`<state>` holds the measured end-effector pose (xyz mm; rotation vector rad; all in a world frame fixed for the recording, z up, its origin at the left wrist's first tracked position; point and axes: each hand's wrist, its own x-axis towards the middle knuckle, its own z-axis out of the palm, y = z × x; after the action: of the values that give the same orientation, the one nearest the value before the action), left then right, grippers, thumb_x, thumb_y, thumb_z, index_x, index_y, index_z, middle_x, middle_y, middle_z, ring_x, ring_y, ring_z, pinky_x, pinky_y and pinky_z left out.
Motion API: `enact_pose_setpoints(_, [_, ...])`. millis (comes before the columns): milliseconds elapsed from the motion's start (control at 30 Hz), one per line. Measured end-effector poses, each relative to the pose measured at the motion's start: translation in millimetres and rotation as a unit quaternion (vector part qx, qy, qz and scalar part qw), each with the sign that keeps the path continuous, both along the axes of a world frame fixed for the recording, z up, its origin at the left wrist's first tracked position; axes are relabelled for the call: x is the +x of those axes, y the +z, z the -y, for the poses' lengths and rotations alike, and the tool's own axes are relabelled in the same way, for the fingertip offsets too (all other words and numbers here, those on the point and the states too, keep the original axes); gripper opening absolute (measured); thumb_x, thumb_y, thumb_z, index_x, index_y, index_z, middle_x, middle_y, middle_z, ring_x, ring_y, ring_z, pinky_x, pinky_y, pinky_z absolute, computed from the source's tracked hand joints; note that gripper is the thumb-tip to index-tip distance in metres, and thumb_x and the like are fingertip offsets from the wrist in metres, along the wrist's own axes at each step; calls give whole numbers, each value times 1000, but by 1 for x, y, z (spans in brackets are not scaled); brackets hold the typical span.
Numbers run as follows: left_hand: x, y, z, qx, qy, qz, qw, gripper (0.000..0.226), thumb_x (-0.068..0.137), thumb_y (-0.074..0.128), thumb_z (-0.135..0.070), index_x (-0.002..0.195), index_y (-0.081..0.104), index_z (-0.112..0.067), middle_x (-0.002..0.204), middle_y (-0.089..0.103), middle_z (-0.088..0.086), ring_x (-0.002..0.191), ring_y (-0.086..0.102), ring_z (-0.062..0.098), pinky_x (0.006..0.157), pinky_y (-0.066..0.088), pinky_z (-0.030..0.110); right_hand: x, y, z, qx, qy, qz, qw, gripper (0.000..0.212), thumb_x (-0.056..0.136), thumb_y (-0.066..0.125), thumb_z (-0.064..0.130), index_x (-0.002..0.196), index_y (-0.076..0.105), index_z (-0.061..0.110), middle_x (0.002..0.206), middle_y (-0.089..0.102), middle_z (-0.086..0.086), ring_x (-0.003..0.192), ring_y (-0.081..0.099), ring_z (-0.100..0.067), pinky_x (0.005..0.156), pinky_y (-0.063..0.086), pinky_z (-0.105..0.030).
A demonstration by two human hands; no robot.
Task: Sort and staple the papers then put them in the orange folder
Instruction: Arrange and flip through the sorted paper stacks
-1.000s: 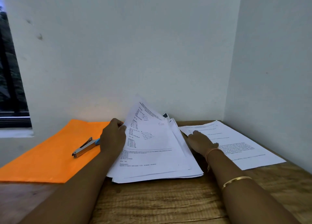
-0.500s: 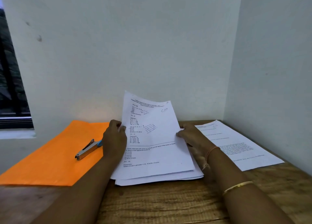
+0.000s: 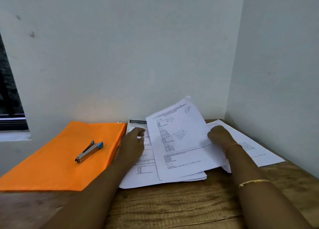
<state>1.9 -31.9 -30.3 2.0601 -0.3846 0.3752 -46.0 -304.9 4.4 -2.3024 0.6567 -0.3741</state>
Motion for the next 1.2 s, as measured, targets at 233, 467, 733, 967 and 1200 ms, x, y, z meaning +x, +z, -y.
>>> enact_pose_setpoints(233, [4,-6,-3,134,14,16,991,27,90,60,-17,117,59,-21,127,55,2,119,48,17,99,34,27,0,6,25,-47,-48,-71,995,23,88,46,16,98,58,-1,111,59,-20,105,55,-33,89,44,-33])
enact_pose_setpoints(467, [2,-7,-5,196,14,-21,980,32,85,65,-27,117,58,-23,130,51,5,118,47,23,100,39,36,-20,6,45,-148,-47,-110,982,44,98,39,18,141,40,9,146,40,-15,133,39,-32,110,32,-38])
enact_pose_setpoints(733, [0,-6,-5,184,8,-33,982,30,85,66,-24,115,59,-23,129,50,7,111,53,29,96,44,42,-24,-7,53,-300,-131,-157,932,42,93,42,25,134,40,15,133,46,-13,126,43,-33,103,32,-45])
enact_pose_setpoints(967, [-3,-4,-3,179,7,-32,983,27,85,65,-22,112,60,-22,126,52,7,103,58,32,93,47,43,3,-8,9,-71,143,-84,984,86,82,45,71,149,24,21,155,28,-3,140,29,-24,115,22,-42])
enact_pose_setpoints(1200, [-3,-5,-4,204,7,-26,979,29,89,60,-25,118,58,-25,133,51,4,124,42,22,105,34,33,8,-10,-6,-97,207,-222,948,88,84,48,66,151,16,19,159,13,-5,145,15,-23,117,14,-38])
